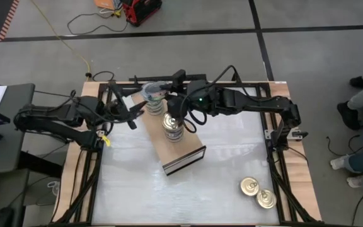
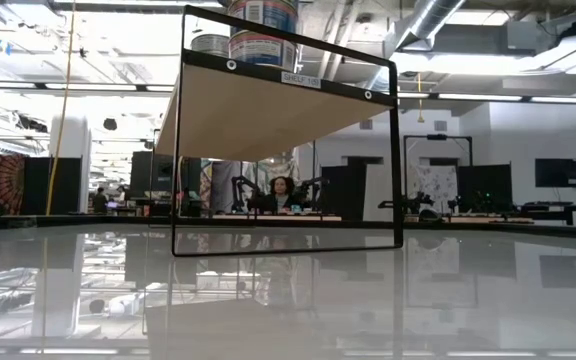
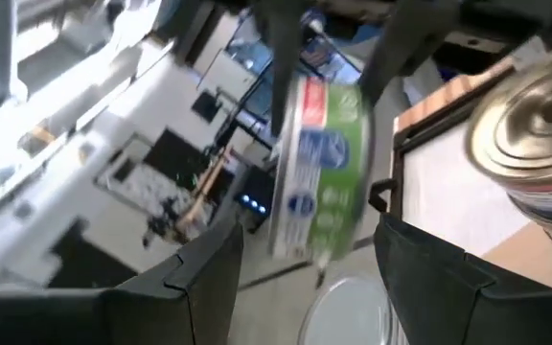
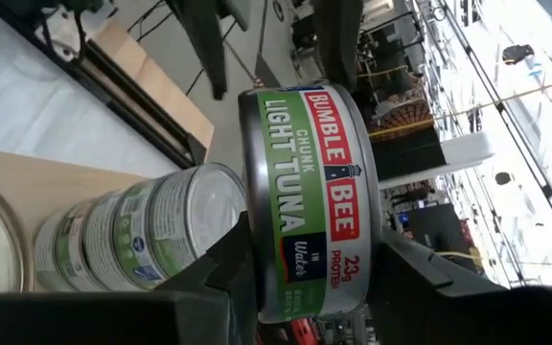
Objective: Stack canned seafood by type on shelf
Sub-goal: Stack the green tuna can on top of the other green tuna can on the shelf
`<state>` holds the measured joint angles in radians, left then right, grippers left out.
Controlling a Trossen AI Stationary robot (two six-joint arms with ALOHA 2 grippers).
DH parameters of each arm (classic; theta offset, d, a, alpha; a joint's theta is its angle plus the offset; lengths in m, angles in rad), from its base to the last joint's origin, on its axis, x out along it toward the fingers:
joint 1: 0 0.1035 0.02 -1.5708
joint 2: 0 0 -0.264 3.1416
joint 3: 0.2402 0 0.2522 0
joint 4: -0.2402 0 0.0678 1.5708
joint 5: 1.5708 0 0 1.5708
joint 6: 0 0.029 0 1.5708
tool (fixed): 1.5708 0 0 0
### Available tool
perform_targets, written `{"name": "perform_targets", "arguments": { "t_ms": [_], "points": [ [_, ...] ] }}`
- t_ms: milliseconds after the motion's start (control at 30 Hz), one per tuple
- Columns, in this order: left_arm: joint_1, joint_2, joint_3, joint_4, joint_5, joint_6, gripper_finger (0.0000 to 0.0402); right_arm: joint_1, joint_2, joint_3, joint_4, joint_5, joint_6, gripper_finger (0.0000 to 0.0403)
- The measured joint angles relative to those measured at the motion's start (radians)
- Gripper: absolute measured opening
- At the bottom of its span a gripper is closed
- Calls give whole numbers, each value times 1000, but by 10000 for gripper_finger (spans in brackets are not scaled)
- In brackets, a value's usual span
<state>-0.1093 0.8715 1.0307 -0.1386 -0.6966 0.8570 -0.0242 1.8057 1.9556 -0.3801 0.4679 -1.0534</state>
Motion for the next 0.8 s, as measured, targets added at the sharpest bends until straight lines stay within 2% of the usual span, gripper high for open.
{"name": "perform_targets", "arguments": {
  "t_ms": [100,233,367,567,700,800],
  "points": [
    [0,35,17,2,35,92,226,7,0,0,-4,0,-3,173],
    [0,76,22,47,2,174,226,10,0,0,1,0,-6,173],
    [0,100,22,74,-48,186,210,12,0,0,0,0,-6,173],
    [12,104,22,88,-68,188,144,23,0,0,7,5,-33,177],
    [12,98,22,84,-67,177,142,23,0,0,19,8,7,191],
    [13,94,22,74,-84,177,142,24,-4,0,10,27,38,217]
  ]
}}
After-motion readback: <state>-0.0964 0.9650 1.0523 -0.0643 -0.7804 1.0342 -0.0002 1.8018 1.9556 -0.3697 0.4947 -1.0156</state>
